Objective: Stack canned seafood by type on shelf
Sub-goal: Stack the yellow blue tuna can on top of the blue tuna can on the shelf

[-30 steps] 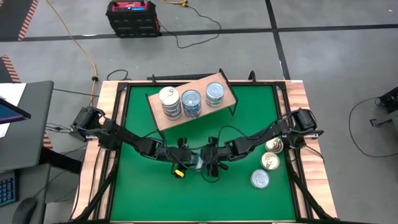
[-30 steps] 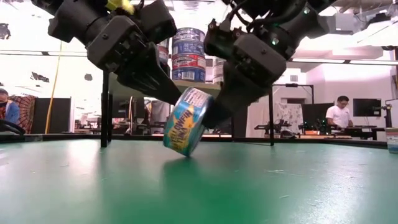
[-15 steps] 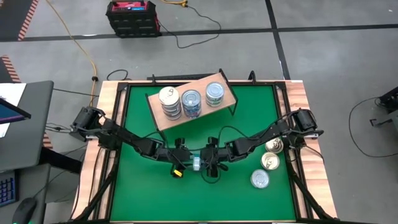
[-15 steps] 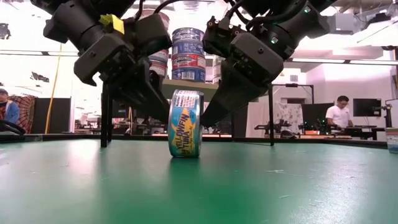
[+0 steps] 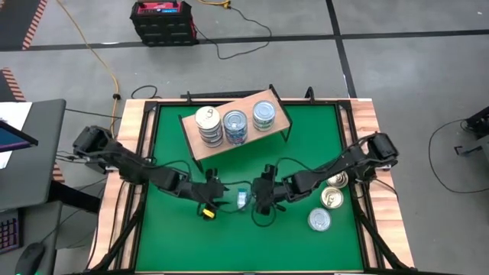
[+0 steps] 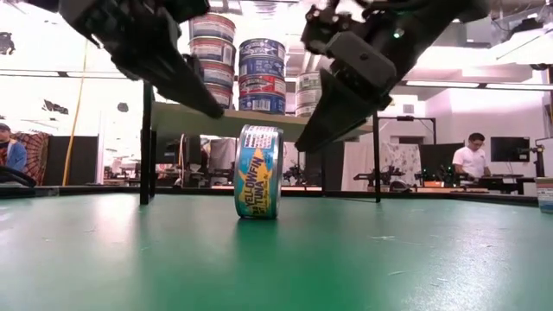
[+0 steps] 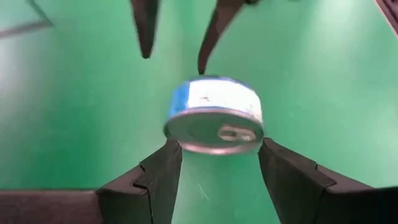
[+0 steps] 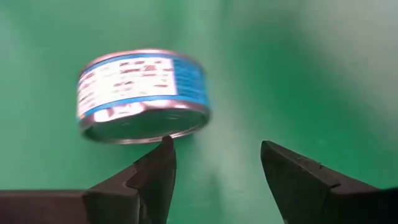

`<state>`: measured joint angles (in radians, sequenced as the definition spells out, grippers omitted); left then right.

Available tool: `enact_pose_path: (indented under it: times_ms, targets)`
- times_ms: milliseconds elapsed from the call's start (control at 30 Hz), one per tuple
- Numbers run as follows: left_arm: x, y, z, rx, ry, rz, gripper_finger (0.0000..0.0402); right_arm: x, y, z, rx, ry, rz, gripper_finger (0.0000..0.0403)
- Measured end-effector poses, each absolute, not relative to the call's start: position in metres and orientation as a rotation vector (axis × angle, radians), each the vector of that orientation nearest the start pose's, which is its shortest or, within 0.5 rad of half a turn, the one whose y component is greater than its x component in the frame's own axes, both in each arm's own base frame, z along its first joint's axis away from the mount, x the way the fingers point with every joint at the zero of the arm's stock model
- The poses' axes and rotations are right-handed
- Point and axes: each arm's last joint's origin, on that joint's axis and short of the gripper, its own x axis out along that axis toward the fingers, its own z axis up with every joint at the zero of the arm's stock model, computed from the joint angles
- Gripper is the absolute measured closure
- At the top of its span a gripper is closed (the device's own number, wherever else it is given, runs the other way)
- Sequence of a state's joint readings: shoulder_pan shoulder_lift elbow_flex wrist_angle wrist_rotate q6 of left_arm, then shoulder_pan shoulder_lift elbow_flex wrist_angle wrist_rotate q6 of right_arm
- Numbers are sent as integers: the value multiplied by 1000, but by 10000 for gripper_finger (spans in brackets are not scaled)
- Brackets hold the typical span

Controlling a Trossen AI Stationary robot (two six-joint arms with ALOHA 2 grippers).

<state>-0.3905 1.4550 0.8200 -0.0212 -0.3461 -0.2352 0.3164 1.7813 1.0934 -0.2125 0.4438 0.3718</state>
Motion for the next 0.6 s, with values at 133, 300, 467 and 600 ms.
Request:
enact_pose_path:
  times_ms: [133,300,467,600]
  targets:
    - [273,-132,208,31,525,128,196,341,107,172,71,754,-341,143]
    - [279,-165,203,5,485,176,196,340,114,146,166,714,-367,143]
    - [293,-185,193,-20,547,170,196,340,141,137,185,670,-290,143]
    - [298,-192,189,-49,596,224,196,336,149,136,196,648,-317,144]
